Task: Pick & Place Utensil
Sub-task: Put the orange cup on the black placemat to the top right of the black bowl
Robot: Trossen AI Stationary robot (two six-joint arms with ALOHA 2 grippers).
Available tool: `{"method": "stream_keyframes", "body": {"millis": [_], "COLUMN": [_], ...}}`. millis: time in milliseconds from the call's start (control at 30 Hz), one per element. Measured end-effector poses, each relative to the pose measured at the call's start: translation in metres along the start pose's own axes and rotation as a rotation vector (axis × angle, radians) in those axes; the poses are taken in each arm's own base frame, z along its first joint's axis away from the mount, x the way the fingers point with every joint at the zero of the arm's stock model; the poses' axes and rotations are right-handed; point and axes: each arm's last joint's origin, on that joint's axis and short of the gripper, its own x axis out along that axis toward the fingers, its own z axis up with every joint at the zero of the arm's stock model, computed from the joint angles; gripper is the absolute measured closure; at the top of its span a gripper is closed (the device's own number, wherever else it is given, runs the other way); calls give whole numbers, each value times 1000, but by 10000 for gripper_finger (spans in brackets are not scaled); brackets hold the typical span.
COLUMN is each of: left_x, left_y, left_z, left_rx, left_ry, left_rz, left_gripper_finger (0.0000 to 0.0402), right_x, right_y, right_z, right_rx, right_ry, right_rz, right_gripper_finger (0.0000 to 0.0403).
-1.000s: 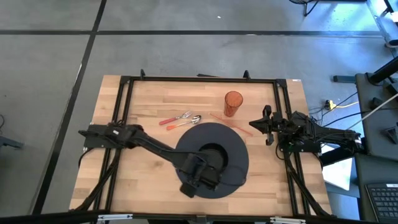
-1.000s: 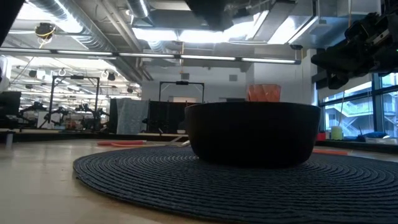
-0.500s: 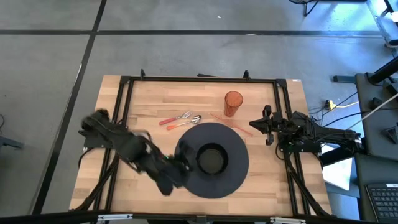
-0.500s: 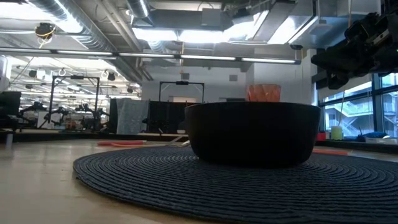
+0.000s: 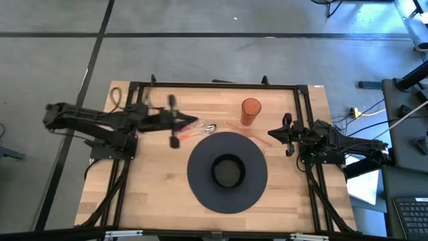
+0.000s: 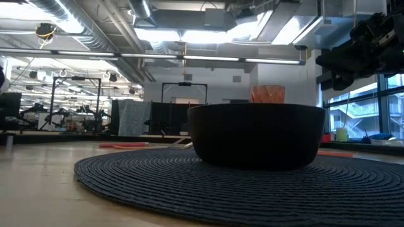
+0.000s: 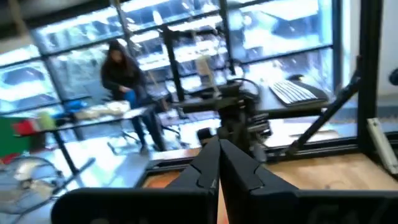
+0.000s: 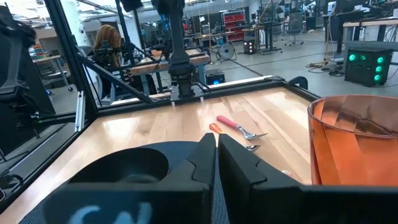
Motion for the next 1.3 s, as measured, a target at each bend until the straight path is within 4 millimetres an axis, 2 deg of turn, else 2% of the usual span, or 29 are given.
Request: {"method": "stream_keyframes", "body": {"millis": [100, 200, 300, 433, 500, 567, 633, 733, 833, 933, 1133, 1200, 1300], "left_x": [-39, -60, -66, -69, -71, -71, -68, -62, -62, -65, -91, -95, -101], "left_y": [5, 7, 6, 1, 2, 4, 1, -9, -9, -10, -10, -7, -4], "left_z": [-10, -23, -44, -67, -69, -67, -80, -109, -107, -100, -79, -81, -95], "left_rx": [-26, -7, 35, 94, 80, -22, -75, -37, 3, 55, 84, 105, 132], "left_ry": [-88, -114, -83, -176, -196, -203, -83, 167, 166, 127, 23, 13, 16], "left_rz": [59, 167, 249, 234, 286, 329, 322, 281, 355, 337, 282, 294, 311], "left_gripper_finger": [398, 398, 398, 398, 398, 398, 398, 398, 398, 398, 399, 400, 399], "right_x": [0, 0, 0, 0, 0, 0, 0, 0, 0, 0, 0, 0, 0], "right_y": [0, 0, -1, -1, 0, 0, 0, 1, 2, 2, -1, -1, -1], "right_z": [0, 0, 0, 0, 0, 0, 0, 0, 0, 0, 0, 0, 0], "right_rx": [-7, -37, -48, -50, -42, -20, 7, 30, 31, 19, -49, -52, -55], "right_ry": [0, -1, -3, -2, -1, 0, 1, 1, 5, 3, -5, 0, 0], "right_rz": [0, -9, -25, -26, -13, -2, 2, 23, 57, 49, -39, -42, -40], "right_gripper_finger": [382, 382, 382, 382, 382, 382, 382, 382, 382, 382, 382, 382, 382]}}
